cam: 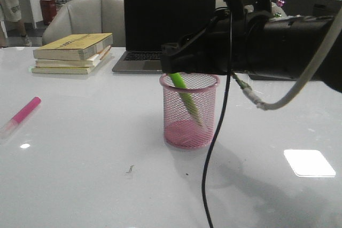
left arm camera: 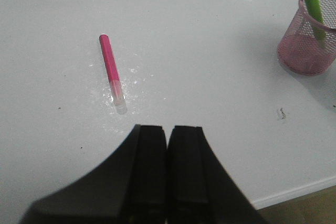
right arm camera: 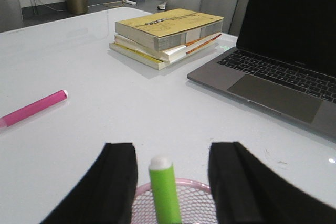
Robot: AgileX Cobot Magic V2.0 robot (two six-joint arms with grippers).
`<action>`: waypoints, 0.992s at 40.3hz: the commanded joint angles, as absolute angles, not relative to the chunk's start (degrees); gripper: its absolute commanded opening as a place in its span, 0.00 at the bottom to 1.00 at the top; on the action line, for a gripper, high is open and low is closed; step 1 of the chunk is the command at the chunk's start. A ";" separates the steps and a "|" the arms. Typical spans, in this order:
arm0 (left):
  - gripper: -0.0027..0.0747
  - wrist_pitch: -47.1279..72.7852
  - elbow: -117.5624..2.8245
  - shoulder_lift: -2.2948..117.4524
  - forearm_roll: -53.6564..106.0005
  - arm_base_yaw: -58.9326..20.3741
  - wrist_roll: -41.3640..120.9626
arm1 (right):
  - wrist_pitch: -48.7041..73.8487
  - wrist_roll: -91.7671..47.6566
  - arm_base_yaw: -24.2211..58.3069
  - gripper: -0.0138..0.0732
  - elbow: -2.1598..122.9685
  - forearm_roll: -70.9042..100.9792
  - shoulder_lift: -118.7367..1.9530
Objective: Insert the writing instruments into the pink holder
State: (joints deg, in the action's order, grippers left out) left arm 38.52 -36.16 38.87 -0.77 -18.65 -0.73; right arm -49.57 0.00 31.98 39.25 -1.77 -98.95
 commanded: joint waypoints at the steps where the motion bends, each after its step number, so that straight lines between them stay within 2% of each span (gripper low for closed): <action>1: 0.15 34.28 -38.16 39.09 -0.63 -19.07 -0.54 | -47.44 -0.43 31.87 0.69 40.68 -1.22 -91.11; 12: 0.15 34.28 -38.16 39.09 -0.63 -19.07 -0.54 | -8.96 -0.43 31.75 0.69 40.68 -0.56 -69.27; 23: 0.15 34.28 -38.16 39.09 -0.63 -19.07 -0.54 | 17.41 -0.43 31.75 0.67 40.68 -0.68 -50.38; 29: 0.15 34.28 -38.16 39.09 -0.63 -19.07 -0.54 | 28.43 -0.43 31.75 0.67 39.77 -1.02 -42.07; 40: 0.15 34.28 -38.16 39.09 -0.63 -19.07 -0.54 | 33.78 -0.43 31.75 0.67 33.87 -1.46 -29.18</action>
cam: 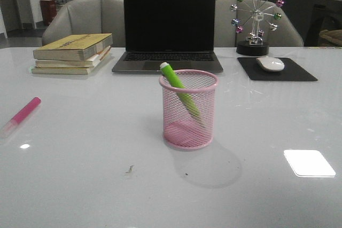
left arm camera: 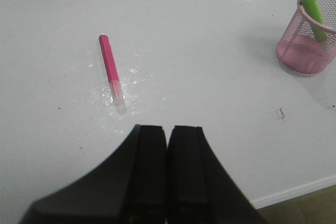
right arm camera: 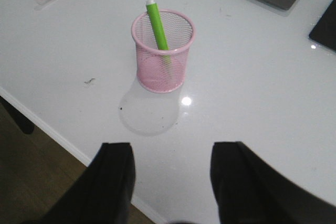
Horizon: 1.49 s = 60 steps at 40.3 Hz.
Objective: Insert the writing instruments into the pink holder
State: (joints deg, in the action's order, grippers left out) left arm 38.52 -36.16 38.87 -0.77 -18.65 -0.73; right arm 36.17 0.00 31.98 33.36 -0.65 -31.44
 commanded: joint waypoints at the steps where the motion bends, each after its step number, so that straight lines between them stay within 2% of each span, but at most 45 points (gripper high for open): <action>1: 0.15 34.28 -38.16 39.09 -0.63 -19.07 -0.54 | 34.14 -0.43 31.75 0.67 33.59 -1.46 -28.35; 25: 0.16 29.65 -38.29 43.11 -0.63 -19.07 -0.54 | 35.47 -0.43 31.75 0.67 33.10 -1.46 -26.65; 28: 0.25 30.27 -38.82 45.14 -1.45 -19.07 -0.54 | 35.47 -0.43 31.75 0.67 33.10 -1.46 -26.65; 35: 0.75 32.25 -42.31 52.75 -3.02 -17.92 -0.84 | 35.47 -0.43 31.75 0.67 33.10 -1.46 -26.65; 38: 0.86 33.50 -44.52 56.59 -3.02 -16.49 -0.84 | 35.47 -0.43 31.75 0.67 33.10 -1.46 -26.65; 50: 0.88 36.68 -55.44 75.35 -3.02 -9.86 -0.84 | 35.47 -0.43 31.75 0.67 33.10 -1.46 -26.65; 60: 0.88 38.41 -66.07 90.09 -2.79 -8.28 -0.84 | 35.47 -0.43 31.75 0.67 33.10 -1.46 -26.65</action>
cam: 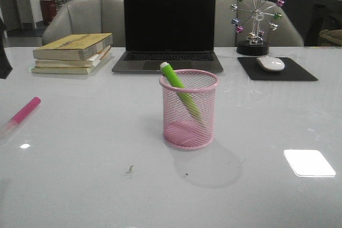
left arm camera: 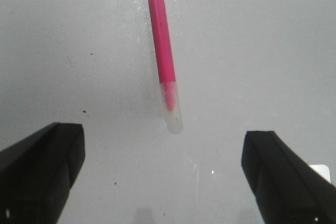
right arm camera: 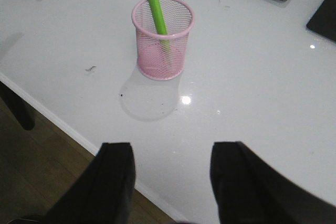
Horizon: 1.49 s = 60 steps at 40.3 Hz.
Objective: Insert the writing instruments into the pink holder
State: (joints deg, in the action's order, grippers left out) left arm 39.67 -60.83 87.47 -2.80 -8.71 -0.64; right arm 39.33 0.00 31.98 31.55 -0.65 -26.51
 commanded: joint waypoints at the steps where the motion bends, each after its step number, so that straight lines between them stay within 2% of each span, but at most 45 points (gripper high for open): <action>1: 0.88 38.66 -67.03 91.71 -2.79 -7.95 -0.84 | 35.47 -0.43 31.75 0.67 33.10 -1.46 -26.65; 21: 0.88 42.66 -86.12 112.28 0.00 -5.10 -0.84 | 35.47 -0.43 31.75 0.67 33.10 -1.46 -26.65; 43: 0.88 47.94 -97.26 123.15 0.00 -5.10 -0.84 | 35.53 -0.43 31.75 0.67 33.10 -1.46 -26.65; 46: 0.82 48.36 -97.24 123.30 0.00 -5.10 -0.84 | 35.53 -0.43 31.75 0.67 33.10 -1.46 -26.65; 55: 0.46 50.43 -97.86 123.30 0.00 -5.10 -0.84 | 35.53 -0.43 31.75 0.67 33.10 -1.46 -26.65; 60: 0.30 51.06 -97.86 123.30 0.00 -5.10 -0.84 | 35.53 -0.43 31.75 0.67 33.10 -1.46 -26.65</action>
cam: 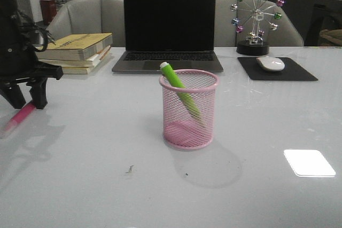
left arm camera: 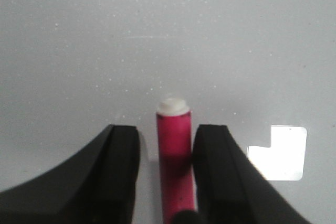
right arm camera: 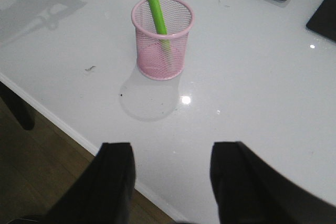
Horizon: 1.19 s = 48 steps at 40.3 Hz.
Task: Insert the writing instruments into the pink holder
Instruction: 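Grasp the pink marker with the left gripper and lift it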
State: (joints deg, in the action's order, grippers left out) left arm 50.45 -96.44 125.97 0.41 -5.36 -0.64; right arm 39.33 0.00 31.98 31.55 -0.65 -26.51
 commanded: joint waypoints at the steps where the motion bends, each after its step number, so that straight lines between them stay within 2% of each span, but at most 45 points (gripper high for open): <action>1: 0.27 51.22 -97.86 123.30 0.00 -5.10 -0.84 | 35.53 -0.43 31.75 0.67 33.10 -1.46 -26.65; 7: 0.15 52.16 -97.86 123.05 0.00 -5.10 0.66 | 35.53 -0.43 31.75 0.67 33.10 -1.46 -26.65; 12: 0.15 52.01 -96.85 120.68 1.49 -5.33 4.77 | 35.53 -0.43 31.75 0.67 33.10 -1.46 -26.65; 20: 0.15 42.70 -87.27 109.56 6.90 -5.44 9.69 | 35.53 -0.43 31.75 0.67 33.10 -1.46 -26.65; 35: 0.15 14.26 -61.08 82.45 11.39 -8.29 12.93 | 35.53 -0.43 31.75 0.67 33.10 -1.46 -26.65; 41: 0.15 -1.06 -51.72 73.25 12.45 -13.23 12.93 | 35.53 -0.43 31.75 0.67 33.10 -1.46 -26.65; 48: 0.15 -16.84 -43.43 68.57 15.09 -22.29 12.93 | 35.53 -0.43 31.75 0.67 33.10 -1.46 -26.65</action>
